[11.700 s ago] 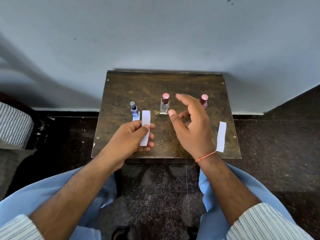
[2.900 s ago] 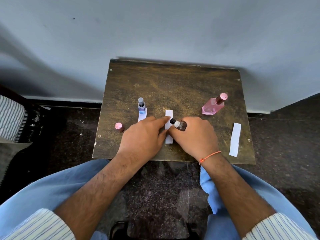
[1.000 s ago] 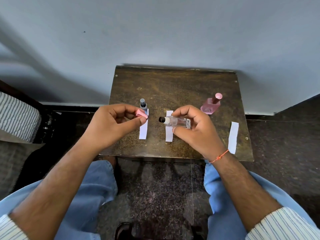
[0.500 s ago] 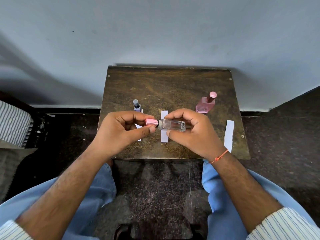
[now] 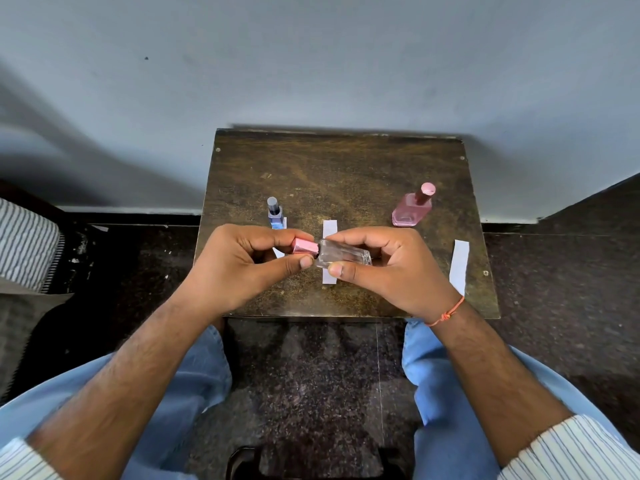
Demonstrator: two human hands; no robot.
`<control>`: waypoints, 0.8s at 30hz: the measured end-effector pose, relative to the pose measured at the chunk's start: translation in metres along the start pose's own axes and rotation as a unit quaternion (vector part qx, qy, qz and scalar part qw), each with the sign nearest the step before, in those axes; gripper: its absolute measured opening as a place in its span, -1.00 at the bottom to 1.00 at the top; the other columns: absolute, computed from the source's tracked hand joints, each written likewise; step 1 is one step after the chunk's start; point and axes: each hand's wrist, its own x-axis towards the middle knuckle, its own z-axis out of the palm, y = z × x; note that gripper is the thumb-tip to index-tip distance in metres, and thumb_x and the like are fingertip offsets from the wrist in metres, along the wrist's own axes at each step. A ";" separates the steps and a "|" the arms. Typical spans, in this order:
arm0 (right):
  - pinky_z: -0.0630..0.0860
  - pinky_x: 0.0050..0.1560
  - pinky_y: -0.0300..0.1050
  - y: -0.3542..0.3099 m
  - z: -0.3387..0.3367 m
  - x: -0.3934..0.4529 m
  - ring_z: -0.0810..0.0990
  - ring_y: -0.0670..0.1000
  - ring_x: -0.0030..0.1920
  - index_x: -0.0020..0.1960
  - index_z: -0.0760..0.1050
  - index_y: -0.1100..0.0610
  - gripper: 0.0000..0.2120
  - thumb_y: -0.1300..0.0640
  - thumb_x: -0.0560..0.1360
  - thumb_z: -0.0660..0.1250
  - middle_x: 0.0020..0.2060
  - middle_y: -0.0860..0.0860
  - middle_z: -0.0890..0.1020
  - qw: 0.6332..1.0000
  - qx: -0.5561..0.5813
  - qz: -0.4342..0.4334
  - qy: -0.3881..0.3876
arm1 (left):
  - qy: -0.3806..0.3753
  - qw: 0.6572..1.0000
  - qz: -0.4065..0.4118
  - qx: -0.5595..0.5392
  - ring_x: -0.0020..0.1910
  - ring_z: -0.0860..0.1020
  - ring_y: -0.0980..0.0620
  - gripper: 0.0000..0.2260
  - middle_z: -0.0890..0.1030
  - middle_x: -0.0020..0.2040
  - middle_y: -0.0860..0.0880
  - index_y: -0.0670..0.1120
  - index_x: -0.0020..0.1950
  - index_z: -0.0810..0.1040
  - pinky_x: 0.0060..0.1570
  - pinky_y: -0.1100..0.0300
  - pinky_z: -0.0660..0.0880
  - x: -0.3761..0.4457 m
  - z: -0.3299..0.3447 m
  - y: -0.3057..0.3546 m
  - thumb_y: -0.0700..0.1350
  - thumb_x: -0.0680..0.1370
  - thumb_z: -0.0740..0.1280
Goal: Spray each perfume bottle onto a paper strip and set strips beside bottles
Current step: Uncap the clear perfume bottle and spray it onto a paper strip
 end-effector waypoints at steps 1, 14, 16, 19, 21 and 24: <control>0.68 0.19 -0.11 -0.001 -0.001 0.000 0.78 -0.01 0.11 0.23 0.75 0.07 -0.65 0.23 0.46 0.66 0.09 -0.07 0.81 1.000 0.008 0.000 -0.003 | 0.006 1.000 0.006 -0.004 -0.43 0.42 -0.33 -0.77 0.74 -0.20 -0.17 0.22 0.15 0.77 -0.38 0.05 0.44 0.000 0.002 0.001 0.08 0.50 0.61; 0.68 0.01 -0.01 0.005 0.010 0.007 0.70 -0.02 0.08 0.18 0.73 0.09 -0.65 -0.03 0.47 0.66 0.10 -0.10 0.68 0.990 -0.122 -0.067 0.038 | -0.008 0.997 0.061 -0.047 -0.38 0.43 0.11 -0.69 0.67 -0.10 -0.04 -0.05 0.26 0.74 -0.35 0.30 0.42 0.005 0.017 -0.001 -0.15 0.51 0.56; 0.66 -0.03 -0.06 0.006 0.011 0.008 0.69 -0.02 0.05 0.17 0.72 0.13 -0.67 0.01 0.49 0.65 0.09 -0.06 0.70 0.988 -0.125 -0.081 0.049 | -0.006 0.998 0.046 -0.043 -0.38 0.46 0.03 -0.66 0.62 -0.10 -0.01 -0.08 0.29 0.72 -0.40 0.15 0.48 0.005 0.019 -0.003 -0.15 0.52 0.57; 0.64 -0.09 -0.15 0.004 0.012 0.010 0.70 -0.02 -0.01 0.12 0.70 0.08 -0.76 0.11 0.49 0.65 0.06 -0.05 0.73 0.987 -0.110 -0.087 0.081 | 0.002 0.997 0.000 -0.072 -0.45 0.49 0.01 -0.59 0.65 -0.04 -0.03 -0.02 0.36 0.68 -0.41 0.03 0.55 0.004 0.021 -0.005 -0.19 0.52 0.58; 0.61 -0.07 -0.25 0.004 0.013 0.012 0.72 -0.07 -0.03 0.13 0.71 0.08 -0.75 0.15 0.48 0.64 0.05 -0.08 0.74 0.986 -0.101 -0.072 0.113 | 0.001 0.995 -0.026 -0.095 -0.49 0.50 0.03 -0.54 0.69 0.00 0.03 0.03 0.40 0.66 -0.42 0.08 0.58 0.004 0.021 -0.005 -0.21 0.52 0.58; 0.63 0.02 -0.27 0.006 0.013 0.017 0.75 -0.09 0.00 0.18 0.72 0.11 -0.72 0.16 0.49 0.64 0.04 -0.06 0.76 0.984 -0.082 -0.046 0.151 | 0.006 0.992 -0.049 -0.114 -0.50 0.52 0.04 -0.55 0.73 0.03 0.02 -0.01 0.41 0.65 -0.43 0.17 0.57 0.003 0.022 -0.006 -0.23 0.53 0.58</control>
